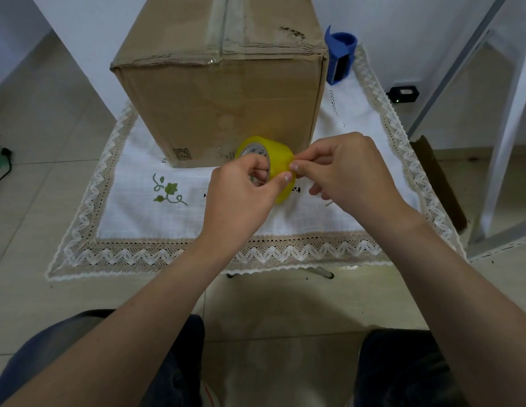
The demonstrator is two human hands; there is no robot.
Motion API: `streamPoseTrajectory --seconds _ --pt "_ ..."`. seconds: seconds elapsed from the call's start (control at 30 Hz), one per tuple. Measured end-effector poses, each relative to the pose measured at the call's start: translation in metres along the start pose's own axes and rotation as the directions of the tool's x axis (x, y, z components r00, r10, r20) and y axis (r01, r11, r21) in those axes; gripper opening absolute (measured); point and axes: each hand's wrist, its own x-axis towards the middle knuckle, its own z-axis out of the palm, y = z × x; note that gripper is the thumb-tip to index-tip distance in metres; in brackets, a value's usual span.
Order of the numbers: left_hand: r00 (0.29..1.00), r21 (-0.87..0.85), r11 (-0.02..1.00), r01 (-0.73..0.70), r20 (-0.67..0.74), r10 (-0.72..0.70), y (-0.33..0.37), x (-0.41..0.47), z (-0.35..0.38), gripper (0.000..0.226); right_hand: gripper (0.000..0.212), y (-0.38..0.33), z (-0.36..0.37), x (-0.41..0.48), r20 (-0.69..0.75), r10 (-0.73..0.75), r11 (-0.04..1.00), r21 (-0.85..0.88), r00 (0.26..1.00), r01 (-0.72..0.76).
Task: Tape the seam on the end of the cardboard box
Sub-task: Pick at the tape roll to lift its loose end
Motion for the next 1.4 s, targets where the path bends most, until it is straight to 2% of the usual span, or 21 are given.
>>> streamPoseTrajectory --seconds 0.13,0.33,0.47,0.6,0.7,0.8,0.9,0.97,1.07,1.13,1.23,1.4 --pt "1.000 0.008 1.000 -0.018 0.001 0.018 0.0016 -0.0008 -0.0010 0.029 0.014 -0.0010 -0.0020 0.0022 0.024 0.063 0.996 0.066 0.998 -0.064" --pt "0.999 -0.004 0.999 -0.033 -0.013 0.033 0.0035 -0.0001 -0.0022 0.034 0.009 -0.0019 -0.0024 0.0016 0.031 0.080 0.990 0.117 0.996 -0.083" --pt "1.000 0.015 1.000 -0.021 -0.015 0.022 0.0026 0.0001 -0.0026 0.030 0.006 -0.0013 -0.0001 -0.0001 0.001 0.047 0.994 0.101 0.999 -0.047" --pt "0.999 0.041 0.999 -0.029 -0.013 0.029 0.0029 -0.0014 -0.0036 0.033 0.013 -0.0019 0.0015 -0.0009 -0.005 0.031 0.997 0.072 1.000 -0.030" --pt "0.999 0.021 0.999 -0.033 -0.015 0.033 0.0040 -0.0002 -0.0043 0.033 0.006 -0.0014 0.0016 -0.0012 0.002 0.037 0.994 0.107 0.999 -0.037" --pt "0.999 0.015 1.000 -0.025 -0.020 0.026 0.0041 0.0006 -0.0034 0.033 0.018 -0.0018 0.0018 -0.0016 -0.015 0.038 0.994 0.106 0.999 -0.036" --pt "1.000 0.024 1.000 -0.014 -0.019 0.014 0.0030 0.0002 -0.0025 0.033 0.004 -0.0027 0.0013 -0.0025 -0.004 0.049 0.993 0.106 0.999 -0.049" --pt "1.000 0.021 1.000 -0.015 -0.019 0.015 0.0031 0.0005 -0.0028 0.031 0.011 -0.0029 0.0010 -0.0017 0.002 0.043 0.995 0.090 0.999 -0.043" --pt "1.000 0.006 1.000 -0.012 -0.009 0.012 0.0042 0.0009 -0.0034 0.031 0.008 -0.0008 -0.0007 -0.0007 -0.003 0.048 0.992 0.114 0.999 -0.048" --pt "1.000 0.011 1.000 -0.016 0.001 0.016 0.0049 0.0006 -0.0032 0.033 0.018 -0.0006 -0.0011 -0.0006 -0.021 0.038 0.994 0.104 0.999 -0.036" --pt "1.000 0.013 1.000 -0.021 0.007 0.021 0.0047 0.0006 -0.0031 0.027 0.007 -0.0001 -0.0023 -0.0004 -0.015 0.037 0.996 0.079 0.999 -0.035" --pt "1.000 -0.007 1.000 -0.022 0.006 0.022 0.0063 -0.0004 -0.0024 0.022 0.007 0.0016 -0.0072 0.0013 -0.050 0.034 0.999 0.034 0.998 -0.033"
